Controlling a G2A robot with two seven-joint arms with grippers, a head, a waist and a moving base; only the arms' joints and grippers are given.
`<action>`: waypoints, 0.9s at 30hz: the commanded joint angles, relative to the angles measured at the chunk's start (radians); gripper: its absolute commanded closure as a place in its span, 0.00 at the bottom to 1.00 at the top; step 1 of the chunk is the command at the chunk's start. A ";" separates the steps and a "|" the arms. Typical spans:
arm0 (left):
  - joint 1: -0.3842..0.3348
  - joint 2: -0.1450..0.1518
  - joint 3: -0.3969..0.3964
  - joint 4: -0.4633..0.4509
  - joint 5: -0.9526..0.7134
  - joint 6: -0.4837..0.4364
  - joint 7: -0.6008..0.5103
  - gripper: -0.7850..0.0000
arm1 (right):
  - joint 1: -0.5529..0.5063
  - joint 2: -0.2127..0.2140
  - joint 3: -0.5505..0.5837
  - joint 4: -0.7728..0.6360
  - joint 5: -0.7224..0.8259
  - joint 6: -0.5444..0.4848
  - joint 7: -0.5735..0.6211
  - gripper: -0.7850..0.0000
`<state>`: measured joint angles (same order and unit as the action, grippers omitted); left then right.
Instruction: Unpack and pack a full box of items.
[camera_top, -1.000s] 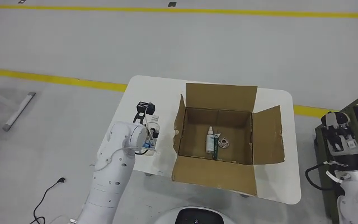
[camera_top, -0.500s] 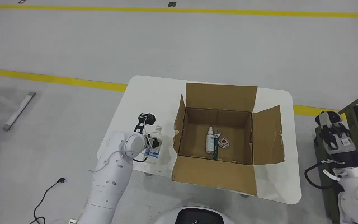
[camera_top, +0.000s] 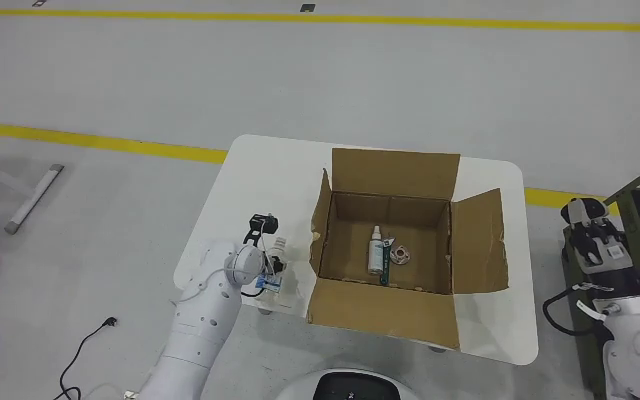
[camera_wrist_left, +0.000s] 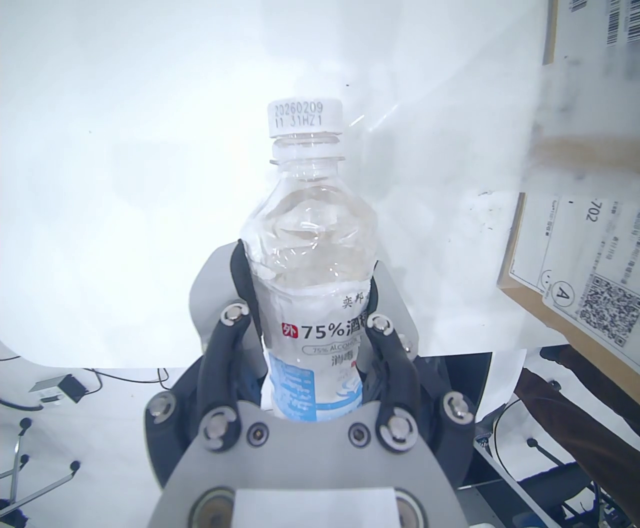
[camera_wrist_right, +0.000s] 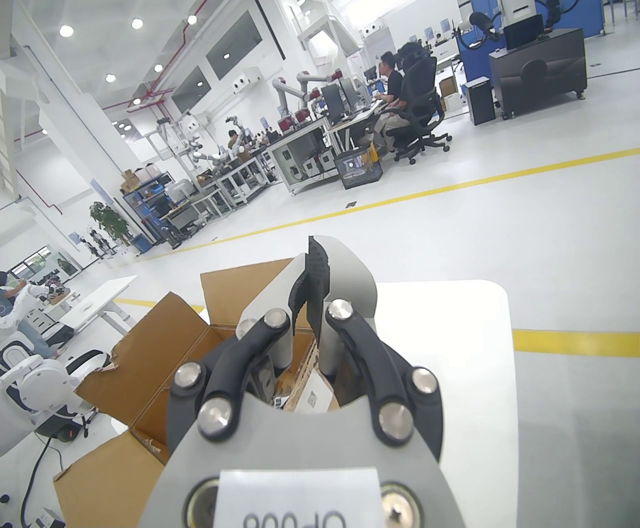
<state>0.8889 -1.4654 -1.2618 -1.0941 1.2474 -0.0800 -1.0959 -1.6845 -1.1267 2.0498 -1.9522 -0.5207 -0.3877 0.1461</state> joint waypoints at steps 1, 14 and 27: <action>-0.009 -0.001 0.006 0.016 -0.005 0.000 -0.001 0.00 | -0.001 -0.001 0.000 -0.001 0.002 0.002 -0.001 1.00; -0.033 0.005 0.028 -0.031 0.000 0.005 -0.019 0.00 | 0.003 0.000 0.004 -0.022 0.059 0.005 0.055 0.97; 0.072 0.028 -0.030 -0.378 0.071 0.125 -0.037 0.00 | 0.045 0.028 -0.109 -0.174 0.227 0.145 0.566 1.00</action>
<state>0.9556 -1.4372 -1.2927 -1.4587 1.3213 0.0363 -1.1396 -1.6405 -1.1006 1.9706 -2.1224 -0.2793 -0.2678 0.6651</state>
